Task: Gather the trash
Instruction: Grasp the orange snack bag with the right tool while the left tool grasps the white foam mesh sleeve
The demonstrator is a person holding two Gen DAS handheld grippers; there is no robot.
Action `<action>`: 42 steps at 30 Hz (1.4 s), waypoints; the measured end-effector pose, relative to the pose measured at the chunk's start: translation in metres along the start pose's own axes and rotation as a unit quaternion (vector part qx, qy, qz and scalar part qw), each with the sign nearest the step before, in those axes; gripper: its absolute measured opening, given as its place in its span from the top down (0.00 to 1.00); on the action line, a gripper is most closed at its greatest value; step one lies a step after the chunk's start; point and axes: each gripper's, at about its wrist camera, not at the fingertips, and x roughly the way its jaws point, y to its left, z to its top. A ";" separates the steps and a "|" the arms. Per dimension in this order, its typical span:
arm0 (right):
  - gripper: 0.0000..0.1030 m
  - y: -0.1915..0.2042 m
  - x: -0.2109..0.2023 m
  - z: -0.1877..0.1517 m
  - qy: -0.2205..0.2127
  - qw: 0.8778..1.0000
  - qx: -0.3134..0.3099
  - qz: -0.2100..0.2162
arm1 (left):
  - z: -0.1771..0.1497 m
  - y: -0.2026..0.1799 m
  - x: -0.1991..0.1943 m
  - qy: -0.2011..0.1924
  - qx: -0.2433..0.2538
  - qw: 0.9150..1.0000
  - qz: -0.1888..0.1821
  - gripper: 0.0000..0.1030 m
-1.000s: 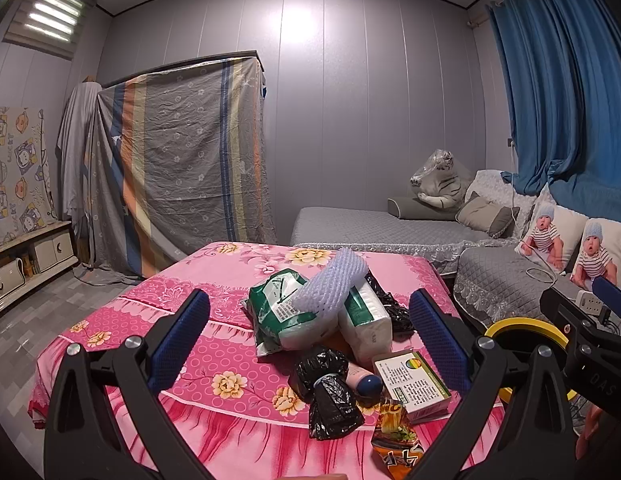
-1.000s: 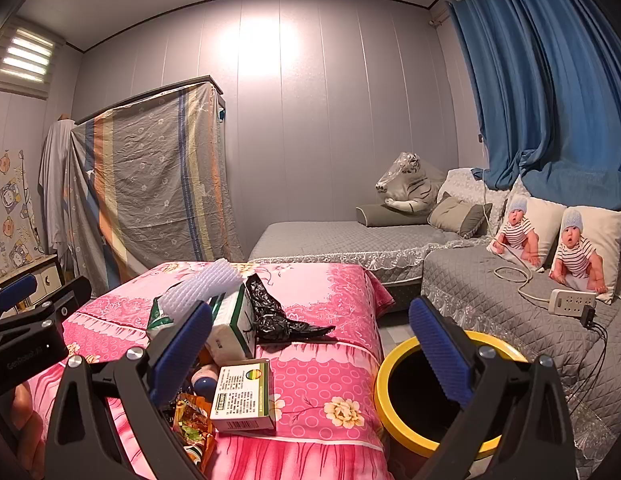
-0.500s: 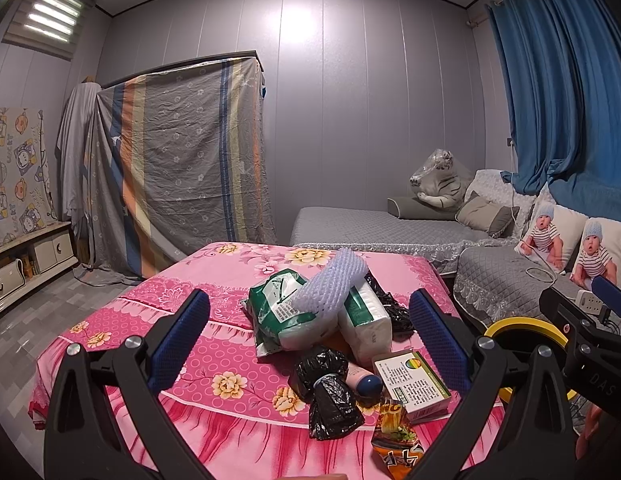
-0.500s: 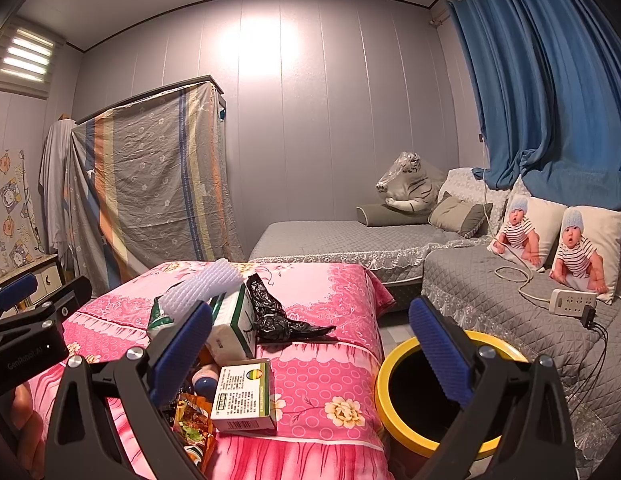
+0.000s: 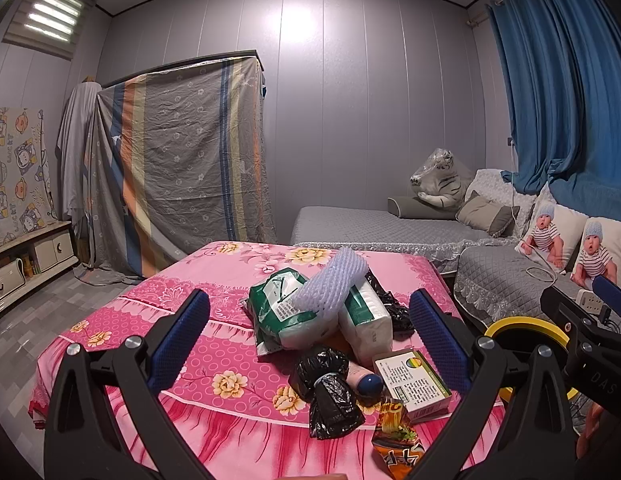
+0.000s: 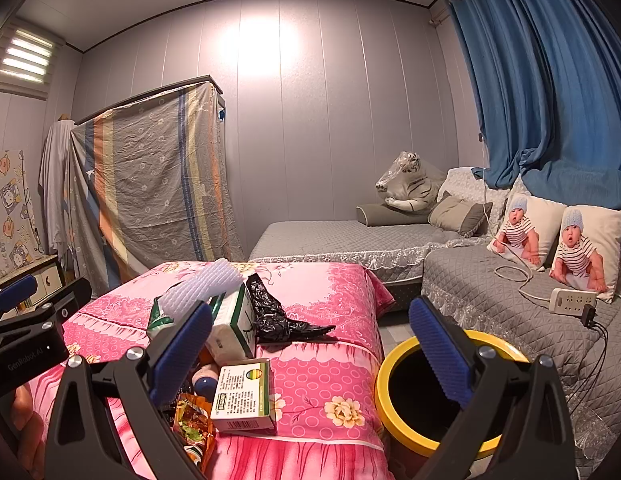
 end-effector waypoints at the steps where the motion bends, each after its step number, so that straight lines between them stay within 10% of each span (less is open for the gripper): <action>1: 0.07 0.000 0.000 0.000 0.000 1.000 0.000 0.000 | 0.000 0.000 0.000 0.000 0.000 1.000 0.000 0.07; 18: 0.07 0.010 0.013 -0.007 0.051 0.997 -0.026 0.058 | -0.009 0.032 0.013 0.031 -0.008 0.999 -0.025 0.07; 30: 0.07 0.060 0.066 -0.058 0.309 0.919 -0.071 0.233 | -0.053 0.091 0.033 0.129 -0.032 0.988 -0.078 0.07; 36: 0.07 0.078 0.082 -0.082 0.375 0.895 -0.098 0.222 | -0.068 0.108 0.040 0.167 -0.059 0.981 -0.076 0.07; 42: 0.08 0.092 0.091 -0.095 0.398 0.883 -0.120 0.219 | -0.070 0.102 0.050 0.182 0.021 0.980 -0.082 0.07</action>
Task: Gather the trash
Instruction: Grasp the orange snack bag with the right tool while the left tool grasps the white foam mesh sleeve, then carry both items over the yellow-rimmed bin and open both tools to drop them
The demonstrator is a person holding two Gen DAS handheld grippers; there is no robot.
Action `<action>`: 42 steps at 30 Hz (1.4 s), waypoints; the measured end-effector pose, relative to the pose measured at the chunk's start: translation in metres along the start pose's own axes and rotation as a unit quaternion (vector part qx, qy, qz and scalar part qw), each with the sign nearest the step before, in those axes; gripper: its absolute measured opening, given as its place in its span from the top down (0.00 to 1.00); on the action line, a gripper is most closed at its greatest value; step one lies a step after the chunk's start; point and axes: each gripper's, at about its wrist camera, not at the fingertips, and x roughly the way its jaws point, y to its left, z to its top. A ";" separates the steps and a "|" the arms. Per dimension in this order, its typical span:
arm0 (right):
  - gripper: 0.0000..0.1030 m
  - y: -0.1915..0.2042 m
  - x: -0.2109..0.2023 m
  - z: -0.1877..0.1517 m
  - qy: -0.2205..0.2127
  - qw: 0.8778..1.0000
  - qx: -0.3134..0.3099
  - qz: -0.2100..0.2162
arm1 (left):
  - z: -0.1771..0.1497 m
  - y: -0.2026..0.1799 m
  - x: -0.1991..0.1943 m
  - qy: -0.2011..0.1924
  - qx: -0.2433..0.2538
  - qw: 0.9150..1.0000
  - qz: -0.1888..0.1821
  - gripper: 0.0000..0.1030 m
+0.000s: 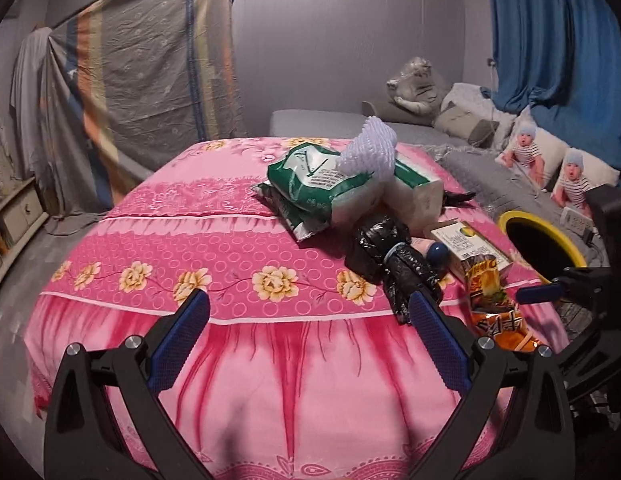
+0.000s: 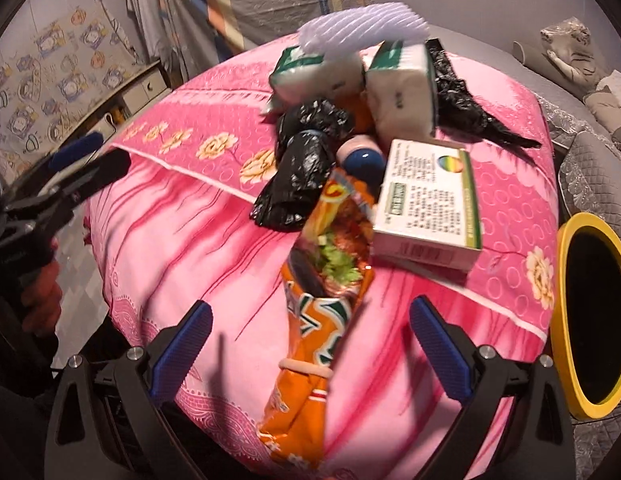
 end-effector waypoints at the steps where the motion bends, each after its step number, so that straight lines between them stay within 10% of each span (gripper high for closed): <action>1: 0.09 0.001 0.003 0.000 0.005 1.000 -0.002 0.000 | 0.002 0.004 0.001 0.001 -0.009 1.000 -0.012 0.07; 9: 0.37 -0.007 0.018 0.003 0.014 1.000 0.003 -0.009 | 0.042 0.008 0.028 -0.002 0.016 1.000 -0.010 0.07; 13: 0.68 -0.021 0.018 0.004 0.006 1.000 0.019 0.002 | 0.071 0.001 0.050 0.006 0.036 0.997 -0.068 0.07; 23: 0.72 -0.055 -0.025 -0.004 -0.065 0.993 0.064 0.082 | 0.123 -0.050 0.118 0.012 0.161 0.981 -0.105 0.07; 28: 0.71 -0.068 -0.045 -0.011 -0.094 0.986 0.075 0.119 | 0.134 -0.050 0.154 0.037 0.148 0.982 -0.110 0.09; 34: 0.71 -0.074 -0.055 -0.013 -0.105 0.983 0.086 0.121 | 0.134 -0.054 0.183 0.062 0.141 0.981 -0.115 0.31; 39: 0.71 -0.076 -0.059 -0.013 -0.114 0.983 0.090 0.116 | 0.130 -0.047 0.184 0.069 0.118 0.983 -0.127 0.72; 42: 0.71 -0.079 -0.063 -0.013 -0.120 0.982 0.094 0.108 | 0.130 -0.039 0.167 0.040 0.112 0.986 -0.119 0.75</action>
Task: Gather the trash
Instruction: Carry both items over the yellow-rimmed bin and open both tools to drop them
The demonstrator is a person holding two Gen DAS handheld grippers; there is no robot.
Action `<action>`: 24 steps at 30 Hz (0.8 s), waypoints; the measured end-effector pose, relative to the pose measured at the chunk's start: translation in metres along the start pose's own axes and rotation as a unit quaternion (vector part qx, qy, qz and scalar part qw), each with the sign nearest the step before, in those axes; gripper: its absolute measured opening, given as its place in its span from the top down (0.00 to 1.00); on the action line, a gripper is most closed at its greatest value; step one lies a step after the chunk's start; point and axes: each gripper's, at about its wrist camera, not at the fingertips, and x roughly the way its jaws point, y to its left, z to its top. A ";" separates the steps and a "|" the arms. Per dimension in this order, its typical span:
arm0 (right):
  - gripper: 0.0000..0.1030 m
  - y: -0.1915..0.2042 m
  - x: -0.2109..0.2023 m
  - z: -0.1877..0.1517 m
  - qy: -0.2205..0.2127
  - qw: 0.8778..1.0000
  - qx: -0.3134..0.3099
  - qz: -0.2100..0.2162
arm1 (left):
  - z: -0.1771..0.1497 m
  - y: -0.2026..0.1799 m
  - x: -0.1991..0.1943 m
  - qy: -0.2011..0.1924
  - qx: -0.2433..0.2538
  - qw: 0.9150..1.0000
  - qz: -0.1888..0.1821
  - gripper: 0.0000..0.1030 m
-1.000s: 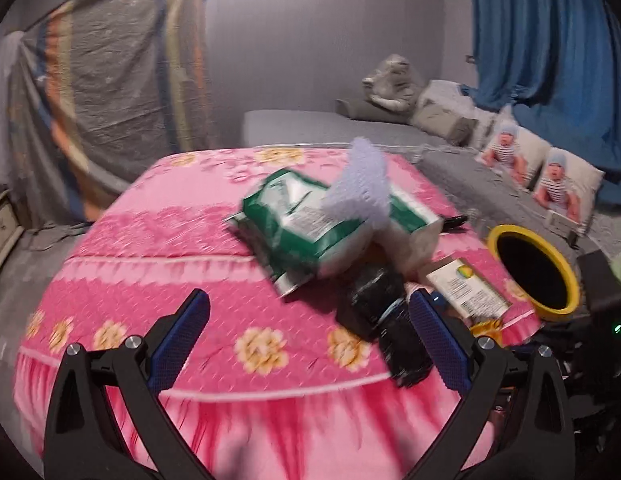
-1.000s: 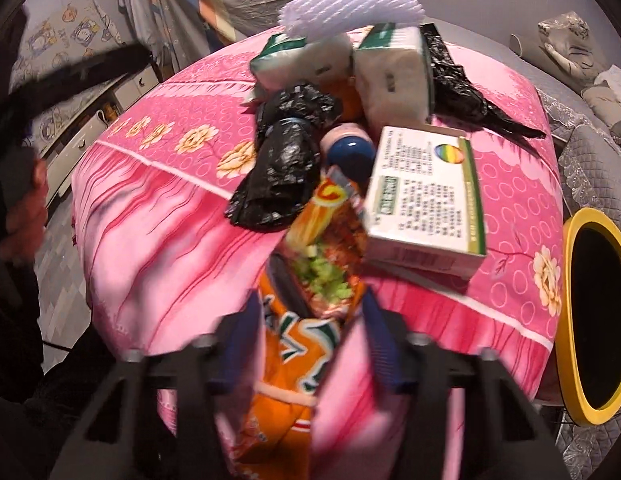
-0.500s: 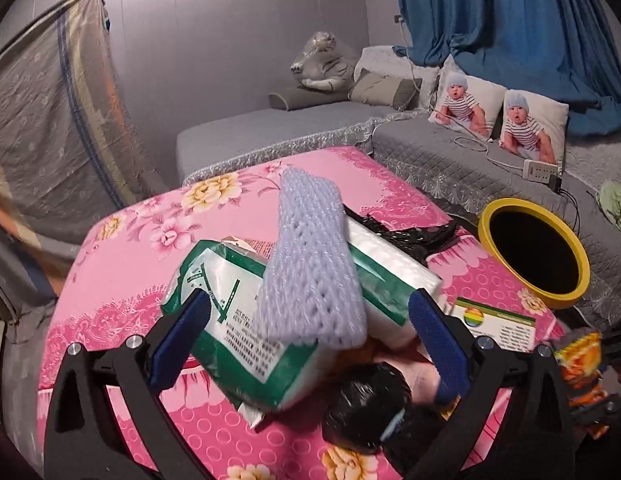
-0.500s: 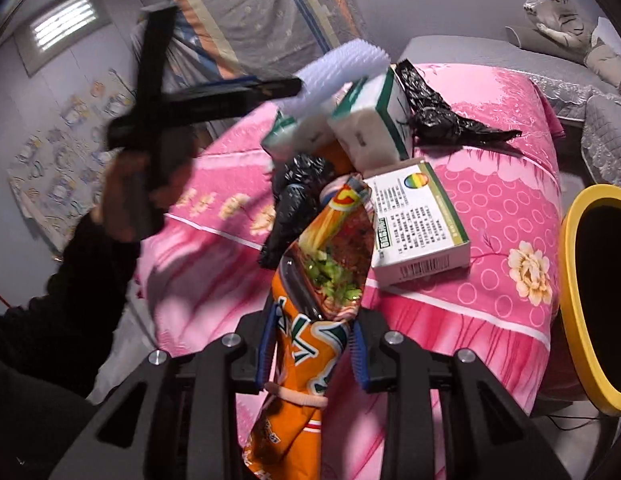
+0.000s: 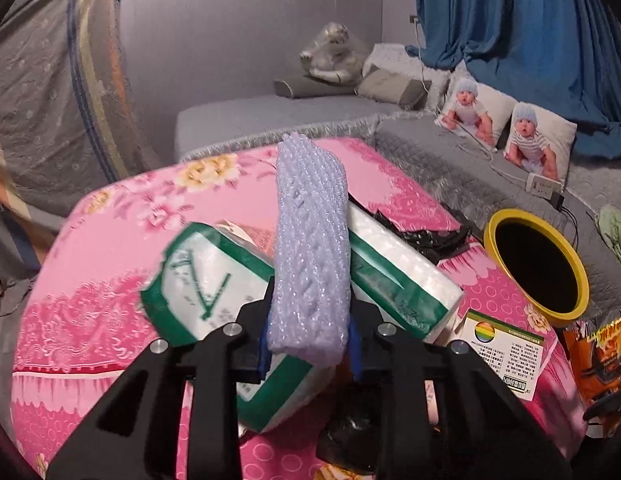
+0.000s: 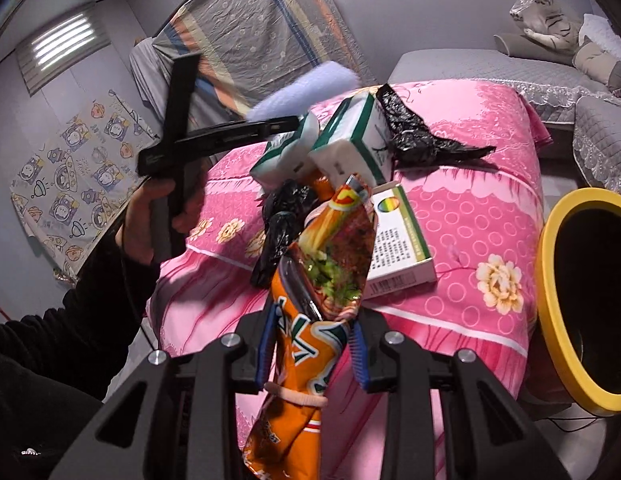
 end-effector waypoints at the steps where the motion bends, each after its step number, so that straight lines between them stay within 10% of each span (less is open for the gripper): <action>1: 0.71 -0.001 -0.002 0.001 -0.003 1.000 0.000 -0.002 | -0.001 0.001 -0.007 -0.008 -0.004 1.000 -0.005 0.75; 12: 0.71 -0.042 -0.056 0.028 -0.091 0.990 0.054 -0.091 | 0.013 -0.046 -0.078 -0.100 -0.021 0.995 -0.015 0.75; 24: 0.71 -0.122 -0.112 0.035 -0.164 0.951 0.113 -0.238 | 0.040 -0.168 -0.021 -0.051 0.027 0.989 -0.134 0.75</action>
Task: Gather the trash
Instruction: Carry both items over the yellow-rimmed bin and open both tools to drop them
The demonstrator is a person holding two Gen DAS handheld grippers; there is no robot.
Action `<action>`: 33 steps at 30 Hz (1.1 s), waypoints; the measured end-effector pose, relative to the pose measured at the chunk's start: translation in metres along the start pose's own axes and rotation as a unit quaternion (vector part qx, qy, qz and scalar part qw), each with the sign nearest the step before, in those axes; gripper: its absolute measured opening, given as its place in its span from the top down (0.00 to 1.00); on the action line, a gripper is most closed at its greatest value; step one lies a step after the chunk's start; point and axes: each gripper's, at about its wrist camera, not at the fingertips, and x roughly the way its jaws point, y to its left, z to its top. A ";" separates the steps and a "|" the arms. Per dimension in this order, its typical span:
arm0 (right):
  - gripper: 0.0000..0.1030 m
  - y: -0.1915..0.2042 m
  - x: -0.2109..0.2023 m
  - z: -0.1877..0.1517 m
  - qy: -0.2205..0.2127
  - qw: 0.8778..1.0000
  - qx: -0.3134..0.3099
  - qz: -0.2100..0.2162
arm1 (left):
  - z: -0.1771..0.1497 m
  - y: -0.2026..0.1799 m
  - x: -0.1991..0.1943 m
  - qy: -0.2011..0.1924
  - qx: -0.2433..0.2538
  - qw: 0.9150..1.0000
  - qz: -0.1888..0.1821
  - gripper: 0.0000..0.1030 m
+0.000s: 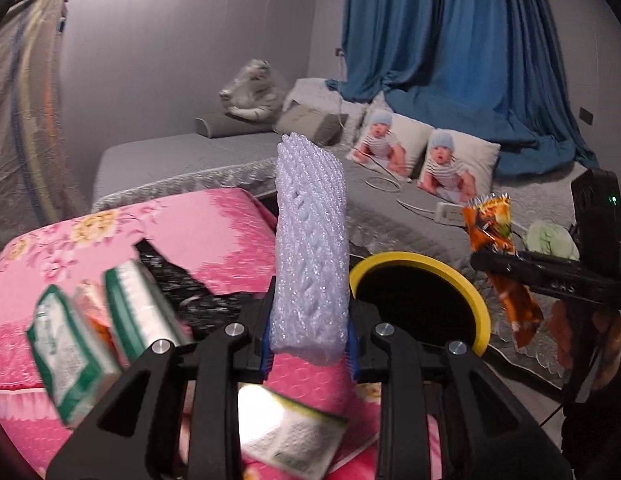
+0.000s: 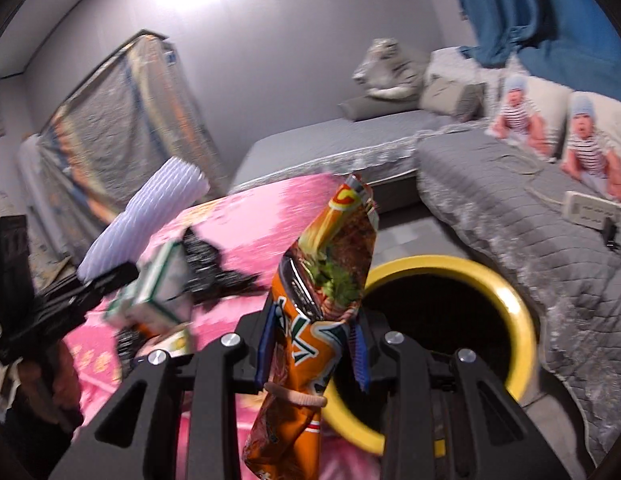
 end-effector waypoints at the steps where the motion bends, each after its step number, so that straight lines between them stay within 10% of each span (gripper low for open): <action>1: 0.71 -0.006 0.003 0.001 -0.002 1.000 0.003 -0.010 | 0.000 -0.004 0.008 0.004 0.002 1.000 -0.004 0.75; 26: 0.70 -0.141 0.079 -0.031 0.081 0.983 0.137 -0.091 | -0.020 -0.094 0.155 0.087 0.030 0.996 -0.017 0.74; 33: 0.47 -0.142 0.076 -0.031 0.080 0.981 0.145 -0.105 | -0.017 -0.087 0.148 0.075 0.007 0.997 -0.008 0.31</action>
